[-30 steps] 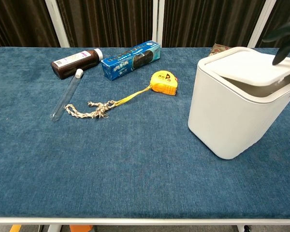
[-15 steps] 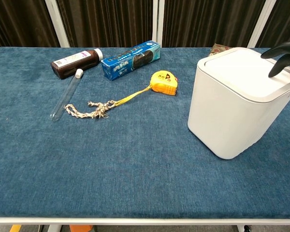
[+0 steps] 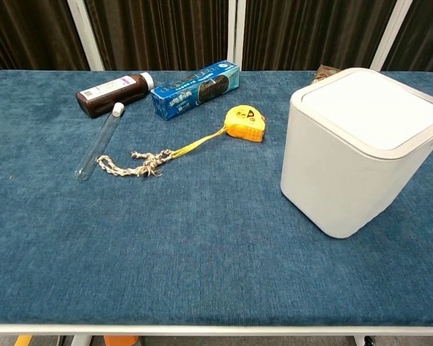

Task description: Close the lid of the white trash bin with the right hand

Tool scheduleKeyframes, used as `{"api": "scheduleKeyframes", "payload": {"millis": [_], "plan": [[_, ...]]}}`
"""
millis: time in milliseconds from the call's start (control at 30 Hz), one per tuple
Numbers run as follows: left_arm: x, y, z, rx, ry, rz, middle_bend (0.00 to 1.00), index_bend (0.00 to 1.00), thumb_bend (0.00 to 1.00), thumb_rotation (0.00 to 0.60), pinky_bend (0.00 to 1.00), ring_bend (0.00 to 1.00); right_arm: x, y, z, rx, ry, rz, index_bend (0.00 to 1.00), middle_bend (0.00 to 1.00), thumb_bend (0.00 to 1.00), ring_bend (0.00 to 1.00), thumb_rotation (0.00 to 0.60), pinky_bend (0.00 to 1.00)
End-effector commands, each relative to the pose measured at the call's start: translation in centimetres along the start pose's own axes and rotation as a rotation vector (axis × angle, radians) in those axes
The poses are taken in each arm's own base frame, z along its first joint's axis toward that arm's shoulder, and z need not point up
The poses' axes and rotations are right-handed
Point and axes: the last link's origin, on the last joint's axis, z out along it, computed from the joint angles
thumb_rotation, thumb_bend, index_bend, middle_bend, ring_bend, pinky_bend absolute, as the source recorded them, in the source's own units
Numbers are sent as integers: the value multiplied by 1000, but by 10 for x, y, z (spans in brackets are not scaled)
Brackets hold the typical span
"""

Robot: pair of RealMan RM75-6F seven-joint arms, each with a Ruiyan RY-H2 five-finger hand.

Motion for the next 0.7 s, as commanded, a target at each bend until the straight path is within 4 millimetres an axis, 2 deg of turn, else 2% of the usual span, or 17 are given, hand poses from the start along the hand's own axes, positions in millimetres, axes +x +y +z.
{"api": "scheduleKeyframes", "payload": {"millis": [33,200,300,333,400,467,700], "plan": [[0,1,0,-2,0,-1,137,154,0,600,140,60,12,33,-39,-119,225,34,0,9,698,0,600,0],[1,3,2,-7,0,-2,137,154,0,600,140,60,-13,82,-81,-385,232,-5,0,0,560,0,600,0],[2,3,2,-8,0,-1,137,154,0,600,140,60,-30,104,-100,-521,214,-44,0,0,437,0,600,0],[2,3,2,-7,0,-1,137,154,0,600,141,60,-34,109,-104,-546,215,-48,0,0,365,0,600,0],[1,4,2,-7,-1,-2,137,154,0,600,140,61,-43,117,-108,-583,226,-53,0,0,226,0,600,0],[0,4,1,-8,-2,-2,137,154,0,600,141,60,-49,119,-109,-582,247,-30,0,0,141,0,600,0],[0,4,0,-11,12,1,137,154,0,600,140,60,-59,123,-108,-547,253,8,0,0,102,0,600,0]]}}
